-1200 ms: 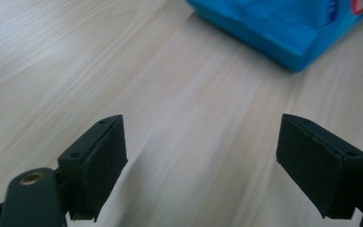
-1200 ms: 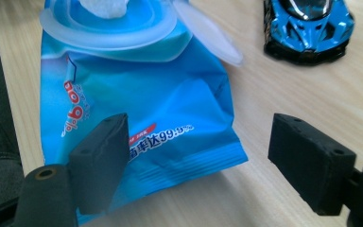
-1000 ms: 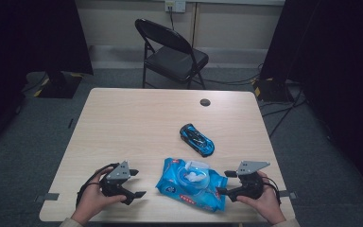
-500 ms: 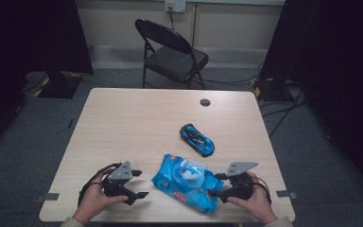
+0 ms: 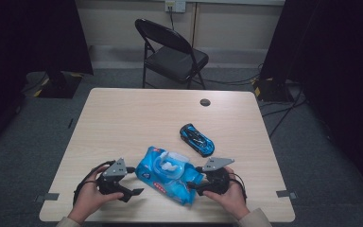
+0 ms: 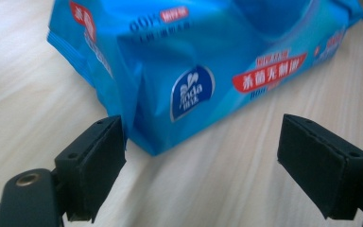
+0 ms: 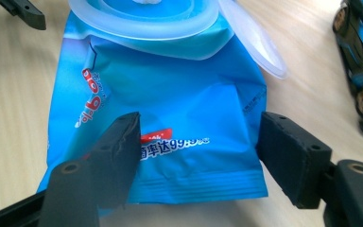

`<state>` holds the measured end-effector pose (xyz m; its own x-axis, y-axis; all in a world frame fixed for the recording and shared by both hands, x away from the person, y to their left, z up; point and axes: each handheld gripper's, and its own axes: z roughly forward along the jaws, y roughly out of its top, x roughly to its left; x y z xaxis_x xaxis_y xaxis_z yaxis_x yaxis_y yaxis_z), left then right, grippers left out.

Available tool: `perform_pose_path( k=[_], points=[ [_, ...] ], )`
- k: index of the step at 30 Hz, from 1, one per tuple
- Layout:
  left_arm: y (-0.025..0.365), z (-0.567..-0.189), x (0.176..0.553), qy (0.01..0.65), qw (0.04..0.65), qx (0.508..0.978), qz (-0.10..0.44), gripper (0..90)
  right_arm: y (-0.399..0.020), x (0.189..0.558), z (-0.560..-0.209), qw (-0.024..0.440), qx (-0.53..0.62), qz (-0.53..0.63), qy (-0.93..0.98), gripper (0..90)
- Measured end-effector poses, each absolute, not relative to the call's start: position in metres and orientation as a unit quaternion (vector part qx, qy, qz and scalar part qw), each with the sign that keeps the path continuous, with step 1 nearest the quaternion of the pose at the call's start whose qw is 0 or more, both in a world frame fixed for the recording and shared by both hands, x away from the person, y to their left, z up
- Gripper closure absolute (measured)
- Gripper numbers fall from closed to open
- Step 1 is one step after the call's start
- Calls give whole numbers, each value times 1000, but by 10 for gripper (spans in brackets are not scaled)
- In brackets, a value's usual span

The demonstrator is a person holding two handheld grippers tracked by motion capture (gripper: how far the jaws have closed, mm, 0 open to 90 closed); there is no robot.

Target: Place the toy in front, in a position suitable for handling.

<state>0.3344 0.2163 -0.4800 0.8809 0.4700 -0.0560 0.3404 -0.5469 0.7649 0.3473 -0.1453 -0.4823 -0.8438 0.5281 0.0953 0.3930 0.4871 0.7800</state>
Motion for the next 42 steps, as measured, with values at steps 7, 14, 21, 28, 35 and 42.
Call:
perform_pose_path(
  k=[7, 14, 21, 28, 35, 42],
  points=[
    [245, -471, 337, 268, 433, 857, 74, 202, -118, 358, -486, 77, 272, 440, 853, 321],
    [239, -473, 334, 260, 424, 865, 72, 199, -93, 367, -488, 82, 280, 446, 846, 322],
    [229, -477, 334, 247, 410, 875, 67, 199, -62, 377, -488, 95, 284, 443, 845, 327],
    [228, -476, 335, 249, 411, 874, 71, 196, -35, 393, -488, 98, 280, 443, 846, 330],
    [230, -475, 335, 258, 411, 870, 85, 194, -22, 405, -489, 86, 284, 449, 843, 299],
    [229, -470, 335, 257, 417, 867, 92, 194, -57, 390, -482, 88, 272, 437, 853, 223]
  ],
)
